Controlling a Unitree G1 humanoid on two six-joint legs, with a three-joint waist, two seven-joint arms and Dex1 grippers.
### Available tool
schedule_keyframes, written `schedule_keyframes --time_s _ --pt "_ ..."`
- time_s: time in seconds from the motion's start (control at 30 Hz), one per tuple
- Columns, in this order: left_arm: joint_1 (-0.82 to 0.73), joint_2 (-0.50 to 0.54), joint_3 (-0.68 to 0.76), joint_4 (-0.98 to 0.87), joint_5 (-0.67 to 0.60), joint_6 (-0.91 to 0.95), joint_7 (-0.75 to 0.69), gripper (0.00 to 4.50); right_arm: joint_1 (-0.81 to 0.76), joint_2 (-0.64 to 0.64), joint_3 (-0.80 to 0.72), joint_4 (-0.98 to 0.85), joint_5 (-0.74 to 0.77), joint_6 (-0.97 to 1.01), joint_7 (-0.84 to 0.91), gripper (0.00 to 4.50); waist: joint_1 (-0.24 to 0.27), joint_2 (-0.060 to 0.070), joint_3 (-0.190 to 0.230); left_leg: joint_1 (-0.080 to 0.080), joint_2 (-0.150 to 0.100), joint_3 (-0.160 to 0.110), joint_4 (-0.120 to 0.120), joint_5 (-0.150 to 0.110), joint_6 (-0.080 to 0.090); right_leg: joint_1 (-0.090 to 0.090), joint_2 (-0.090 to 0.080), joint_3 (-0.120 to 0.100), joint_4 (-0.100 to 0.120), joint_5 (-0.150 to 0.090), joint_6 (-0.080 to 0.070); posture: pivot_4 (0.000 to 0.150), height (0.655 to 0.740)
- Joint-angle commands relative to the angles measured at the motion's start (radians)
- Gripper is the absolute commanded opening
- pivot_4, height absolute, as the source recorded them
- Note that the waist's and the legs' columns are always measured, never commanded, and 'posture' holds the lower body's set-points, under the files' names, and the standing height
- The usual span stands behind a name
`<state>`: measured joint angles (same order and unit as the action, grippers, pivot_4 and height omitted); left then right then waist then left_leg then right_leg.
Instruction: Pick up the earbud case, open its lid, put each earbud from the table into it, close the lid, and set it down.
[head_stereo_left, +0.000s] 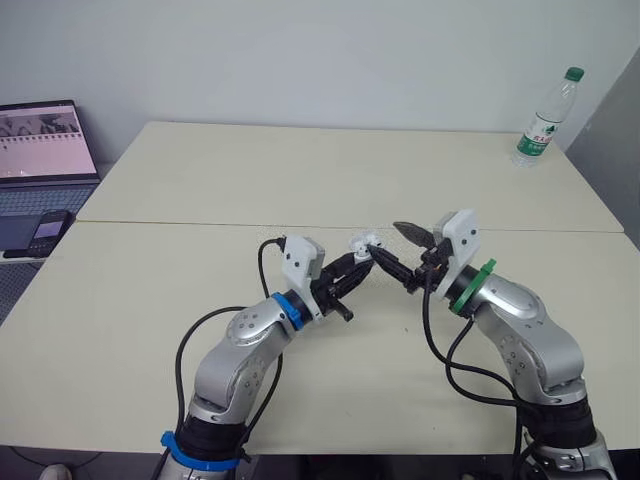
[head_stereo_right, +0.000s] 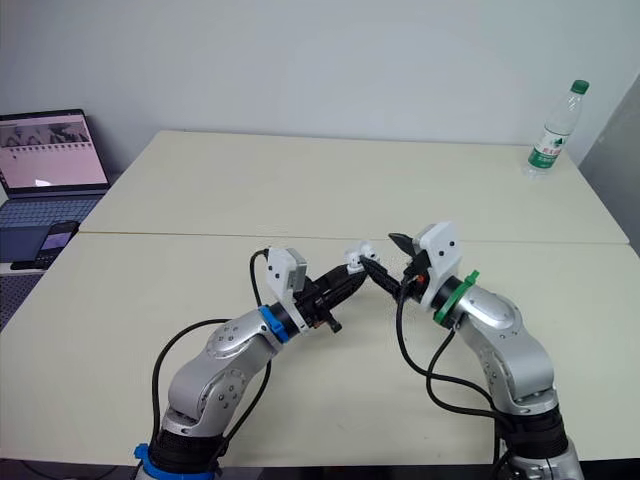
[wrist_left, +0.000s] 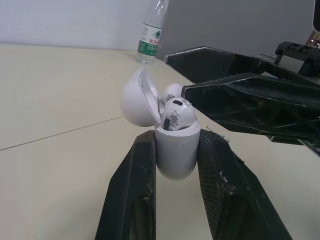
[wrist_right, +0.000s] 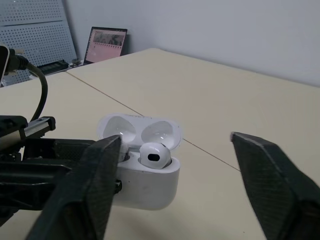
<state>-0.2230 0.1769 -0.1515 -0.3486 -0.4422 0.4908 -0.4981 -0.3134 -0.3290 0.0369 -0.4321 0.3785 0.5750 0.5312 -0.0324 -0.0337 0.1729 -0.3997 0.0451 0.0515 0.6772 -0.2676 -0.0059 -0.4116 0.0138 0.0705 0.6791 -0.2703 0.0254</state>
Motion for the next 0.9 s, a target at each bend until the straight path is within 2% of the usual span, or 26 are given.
schedule_keyframes --time_s 0.03,0.17,0.4,0.43,0.53,0.67,0.83,0.9 --pt "-0.006 0.0 -0.01 -0.035 0.0 -0.041 -0.024 0.81 -0.001 0.004 -0.039 -0.036 0.061 -0.004 0.01 4.42 0.0 0.0 0.0 0.0 0.0 0.0 0.0 0.0 0.0 0.0 0.0 0.0 0.0 0.0 0.0 0.15 0.7362" --pt "-0.003 0.023 -0.004 -0.008 0.009 -0.066 -0.054 0.81 -0.036 -0.028 -0.12 -0.035 0.184 0.051 0.044 4.42 0.0 0.0 0.0 0.0 0.0 0.0 0.0 0.0 0.0 0.0 0.0 0.0 0.0 0.0 0.0 0.15 0.7362" --pt "0.005 0.076 -0.001 0.014 -0.064 -0.058 -0.2 0.81 -0.141 -0.171 -0.255 0.057 0.483 0.334 0.104 4.42 0.0 0.0 0.0 0.0 0.0 0.001 0.0 0.0 0.0 0.0 0.0 0.0 0.0 0.0 0.0 0.15 0.7362" --pt "0.006 0.085 -0.002 0.012 -0.082 -0.048 -0.227 0.81 -0.151 -0.193 -0.26 0.081 0.499 0.361 0.109 4.27 0.0 0.0 0.0 0.0 0.0 0.0 0.0 0.0 0.0 0.0 0.0 0.0 0.0 0.0 0.0 0.15 0.7362" --pt "0.009 0.122 -0.006 0.0 -0.17 0.014 -0.326 0.81 -0.155 -0.232 -0.277 0.183 0.549 0.412 0.156 3.46 0.0 0.0 0.0 0.0 0.0 0.0 -0.001 0.0 0.0 0.0 0.0 0.0 -0.001 0.0 -0.001 0.15 0.7362" --pt "0.004 0.177 -0.027 -0.005 -0.209 0.053 -0.419 0.81 -0.129 -0.255 -0.267 0.269 0.595 0.456 0.245 1.92 0.0 0.0 0.0 0.0 0.0 0.001 -0.001 0.0 0.0 0.0 0.0 0.0 -0.001 0.0 0.0 0.15 0.7362" --pt "-0.022 0.193 -0.026 0.013 -0.217 0.074 -0.451 0.81 -0.12 -0.301 -0.188 0.274 0.598 0.517 0.343 0.02 0.0 0.0 0.0 0.0 0.0 0.001 -0.001 0.0 0.0 -0.001 0.0 0.0 -0.001 -0.001 0.001 0.15 0.7362" --pt "-0.025 0.192 -0.024 0.011 -0.226 0.086 -0.455 0.81 -0.113 -0.32 -0.154 0.262 0.583 0.521 0.37 0.02 0.0 0.0 0.0 0.0 0.0 0.001 -0.001 0.0 0.0 0.0 0.0 0.0 -0.001 -0.002 0.002 0.15 0.7362"
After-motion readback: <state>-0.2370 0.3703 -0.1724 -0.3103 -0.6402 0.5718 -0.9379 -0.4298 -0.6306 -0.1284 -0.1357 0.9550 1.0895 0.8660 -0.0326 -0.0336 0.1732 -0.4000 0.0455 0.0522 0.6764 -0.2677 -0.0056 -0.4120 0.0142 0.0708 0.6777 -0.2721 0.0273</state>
